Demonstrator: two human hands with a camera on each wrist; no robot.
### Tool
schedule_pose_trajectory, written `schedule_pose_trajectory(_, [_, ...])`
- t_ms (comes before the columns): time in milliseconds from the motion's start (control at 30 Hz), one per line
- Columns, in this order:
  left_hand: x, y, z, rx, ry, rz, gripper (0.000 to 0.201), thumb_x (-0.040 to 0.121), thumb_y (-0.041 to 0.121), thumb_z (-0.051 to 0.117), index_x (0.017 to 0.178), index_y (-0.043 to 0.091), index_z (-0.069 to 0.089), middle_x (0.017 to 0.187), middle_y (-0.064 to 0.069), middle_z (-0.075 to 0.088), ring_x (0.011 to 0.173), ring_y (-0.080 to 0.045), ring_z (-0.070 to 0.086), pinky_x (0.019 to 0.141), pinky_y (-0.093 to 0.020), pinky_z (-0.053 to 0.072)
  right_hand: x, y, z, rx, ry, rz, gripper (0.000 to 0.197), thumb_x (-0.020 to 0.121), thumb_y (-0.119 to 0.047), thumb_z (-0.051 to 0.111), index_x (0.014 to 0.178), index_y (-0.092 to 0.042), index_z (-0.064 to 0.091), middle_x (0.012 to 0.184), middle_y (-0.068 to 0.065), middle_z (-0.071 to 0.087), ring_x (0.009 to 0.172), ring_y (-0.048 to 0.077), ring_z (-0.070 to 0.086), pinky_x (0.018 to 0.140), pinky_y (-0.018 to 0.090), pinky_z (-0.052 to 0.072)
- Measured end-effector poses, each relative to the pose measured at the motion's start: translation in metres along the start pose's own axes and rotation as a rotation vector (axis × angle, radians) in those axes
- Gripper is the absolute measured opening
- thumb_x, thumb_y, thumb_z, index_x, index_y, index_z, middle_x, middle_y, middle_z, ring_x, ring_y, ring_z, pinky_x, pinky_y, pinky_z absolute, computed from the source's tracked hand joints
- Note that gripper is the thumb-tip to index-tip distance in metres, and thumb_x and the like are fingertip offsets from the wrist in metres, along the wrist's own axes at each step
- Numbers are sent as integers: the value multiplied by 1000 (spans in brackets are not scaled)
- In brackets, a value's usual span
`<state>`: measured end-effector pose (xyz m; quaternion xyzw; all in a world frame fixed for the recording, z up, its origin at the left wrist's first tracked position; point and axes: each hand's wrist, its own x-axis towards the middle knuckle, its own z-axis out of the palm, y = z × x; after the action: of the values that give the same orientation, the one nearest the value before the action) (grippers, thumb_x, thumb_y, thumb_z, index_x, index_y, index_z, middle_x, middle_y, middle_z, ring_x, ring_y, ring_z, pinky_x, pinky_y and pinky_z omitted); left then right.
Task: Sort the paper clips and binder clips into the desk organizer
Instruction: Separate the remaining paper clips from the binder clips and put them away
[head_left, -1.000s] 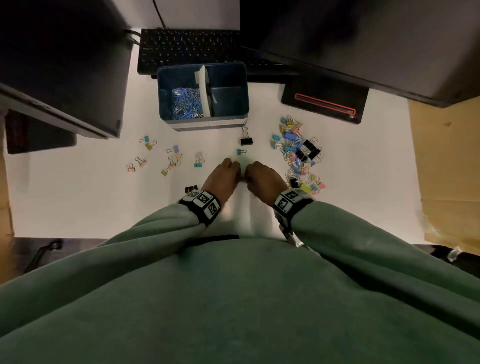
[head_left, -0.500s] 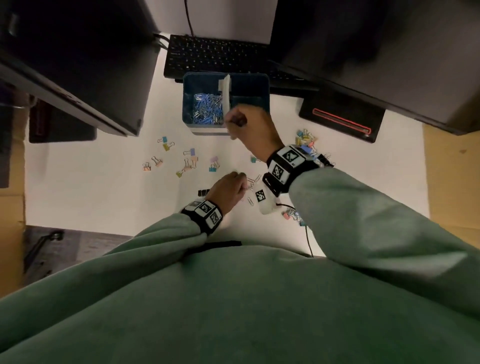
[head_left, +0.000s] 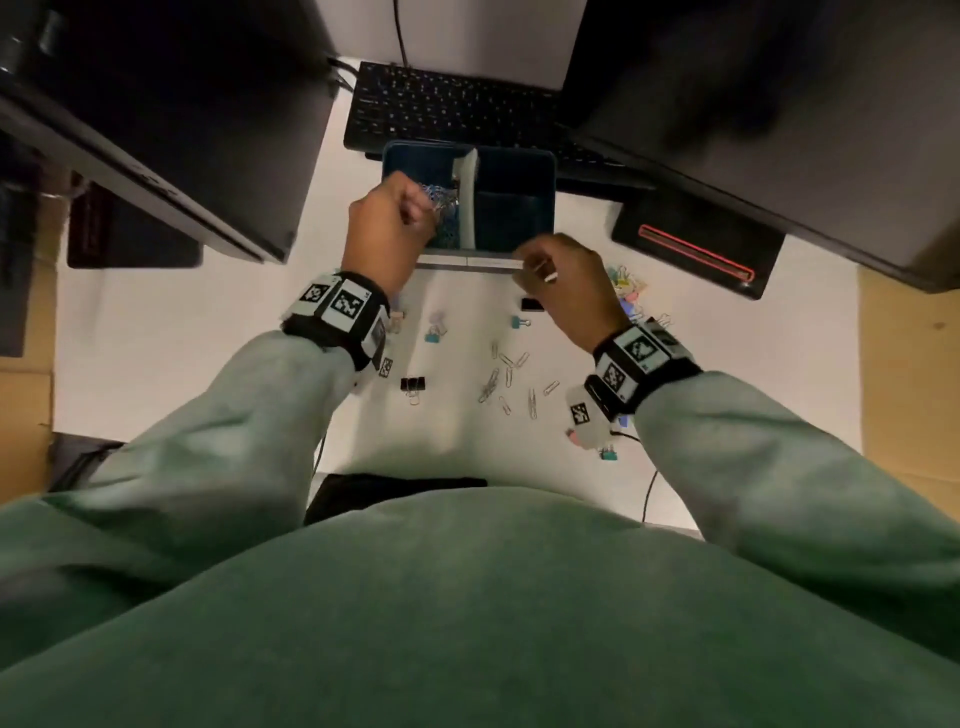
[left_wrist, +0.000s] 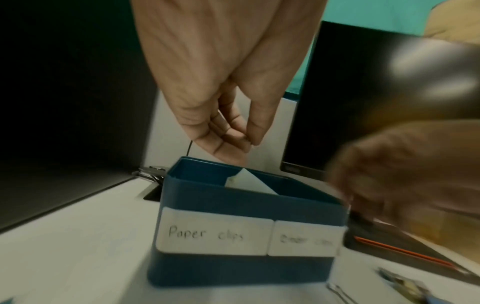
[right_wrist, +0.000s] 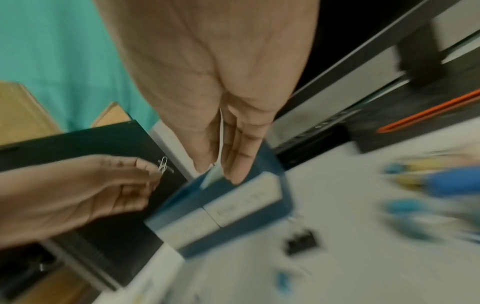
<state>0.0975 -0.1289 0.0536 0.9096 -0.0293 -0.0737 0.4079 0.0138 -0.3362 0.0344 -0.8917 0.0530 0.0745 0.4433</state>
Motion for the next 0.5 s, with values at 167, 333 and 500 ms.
schedule_pose_trajectory(167, [13,-2,15,155,-10,43,19,86,15,64,104,14,62,108,-8,60,89,-16,60,84,-25,50,-69,64,3,-333,-363,157,52,79,-27,78,121,-9,55,111,9,52,86,20,56,80,36,51])
schedule_pose_trajectory(333, [-74,-16,55,278,-341,67,27,84,39,67,90,16,56,90,-1,58,76,-16,56,70,-33,51,-92,78,30,-569,-429,141,53,83,-32,72,120,-3,49,117,14,51,103,30,57,84,36,47])
schedule_pose_trajectory(500, [-122,-44,96,509,-635,-20,55,77,46,72,110,7,50,108,-11,54,96,-28,57,83,-41,51,-79,67,50,-412,-406,81,28,89,-15,62,112,-1,54,110,17,53,99,35,57,80,37,44])
